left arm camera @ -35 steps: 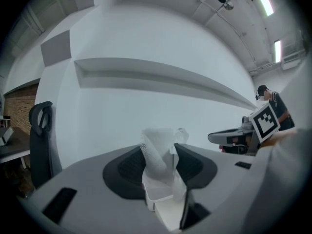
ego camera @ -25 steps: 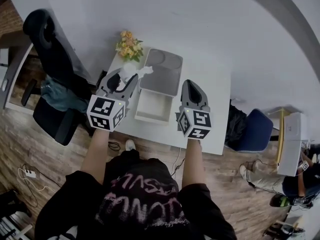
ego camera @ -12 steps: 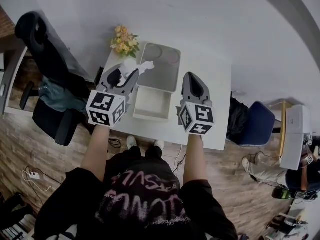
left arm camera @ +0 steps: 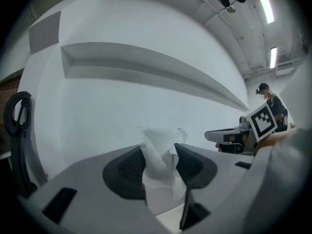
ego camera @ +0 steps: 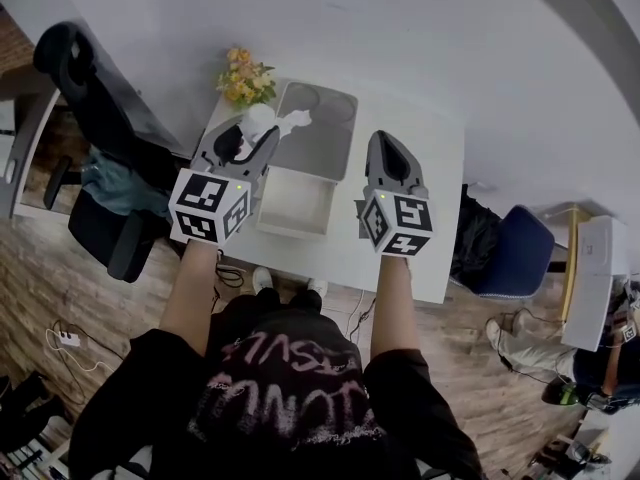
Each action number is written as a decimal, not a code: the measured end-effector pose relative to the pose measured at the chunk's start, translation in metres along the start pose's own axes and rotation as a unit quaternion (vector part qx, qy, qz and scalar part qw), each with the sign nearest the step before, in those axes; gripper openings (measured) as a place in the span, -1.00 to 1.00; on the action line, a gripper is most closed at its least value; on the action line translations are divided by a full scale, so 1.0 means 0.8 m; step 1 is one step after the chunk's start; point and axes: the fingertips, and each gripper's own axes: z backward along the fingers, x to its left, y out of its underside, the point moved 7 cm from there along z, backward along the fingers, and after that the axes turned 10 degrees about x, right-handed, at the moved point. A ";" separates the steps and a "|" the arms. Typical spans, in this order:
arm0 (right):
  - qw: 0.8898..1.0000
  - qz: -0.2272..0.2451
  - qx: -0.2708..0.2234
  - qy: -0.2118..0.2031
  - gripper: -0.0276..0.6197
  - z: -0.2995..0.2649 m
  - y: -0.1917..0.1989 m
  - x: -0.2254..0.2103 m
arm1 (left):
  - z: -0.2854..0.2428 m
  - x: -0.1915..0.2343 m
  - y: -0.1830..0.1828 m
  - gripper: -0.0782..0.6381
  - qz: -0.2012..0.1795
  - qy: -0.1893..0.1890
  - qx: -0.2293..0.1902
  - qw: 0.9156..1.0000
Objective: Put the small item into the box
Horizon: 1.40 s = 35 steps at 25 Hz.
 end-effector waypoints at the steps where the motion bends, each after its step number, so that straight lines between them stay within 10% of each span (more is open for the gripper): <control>1: 1.000 0.000 -0.001 -0.003 -0.88 -0.001 0.001 -0.001 | 0.000 -0.002 0.000 -0.28 -0.001 -0.002 0.001 1.000; 21: 1.000 -0.011 0.014 -0.023 -0.88 -0.001 0.030 -0.030 | -0.025 -0.041 0.073 -0.28 0.015 0.008 0.095 0.995; 35: 1.000 -0.002 0.010 -0.021 -0.88 -0.001 0.022 -0.043 | -0.057 -0.070 0.164 -0.28 0.013 0.070 0.233 0.970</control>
